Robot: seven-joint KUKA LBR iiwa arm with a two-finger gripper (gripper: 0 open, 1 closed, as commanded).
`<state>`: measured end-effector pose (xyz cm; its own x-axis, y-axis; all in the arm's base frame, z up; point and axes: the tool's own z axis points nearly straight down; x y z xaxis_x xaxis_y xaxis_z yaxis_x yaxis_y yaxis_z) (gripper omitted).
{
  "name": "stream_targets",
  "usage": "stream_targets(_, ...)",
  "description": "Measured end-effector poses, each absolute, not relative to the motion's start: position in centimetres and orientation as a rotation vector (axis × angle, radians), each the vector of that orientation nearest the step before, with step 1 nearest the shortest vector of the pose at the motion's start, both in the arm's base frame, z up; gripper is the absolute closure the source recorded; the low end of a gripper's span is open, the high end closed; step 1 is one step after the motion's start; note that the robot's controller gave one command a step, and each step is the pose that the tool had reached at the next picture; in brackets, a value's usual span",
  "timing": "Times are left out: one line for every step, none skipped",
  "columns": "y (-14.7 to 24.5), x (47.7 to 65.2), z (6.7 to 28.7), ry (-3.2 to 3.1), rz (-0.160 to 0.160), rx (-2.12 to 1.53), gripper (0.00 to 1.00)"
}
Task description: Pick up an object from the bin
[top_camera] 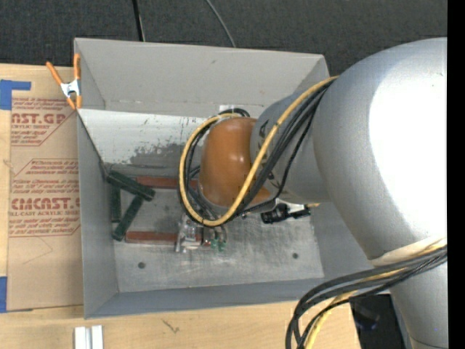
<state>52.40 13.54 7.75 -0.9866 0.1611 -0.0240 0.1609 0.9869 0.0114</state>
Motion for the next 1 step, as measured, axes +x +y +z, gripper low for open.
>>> stream_targets(11.93,51.55,28.76,3.127,0.001,0.299,1.0)
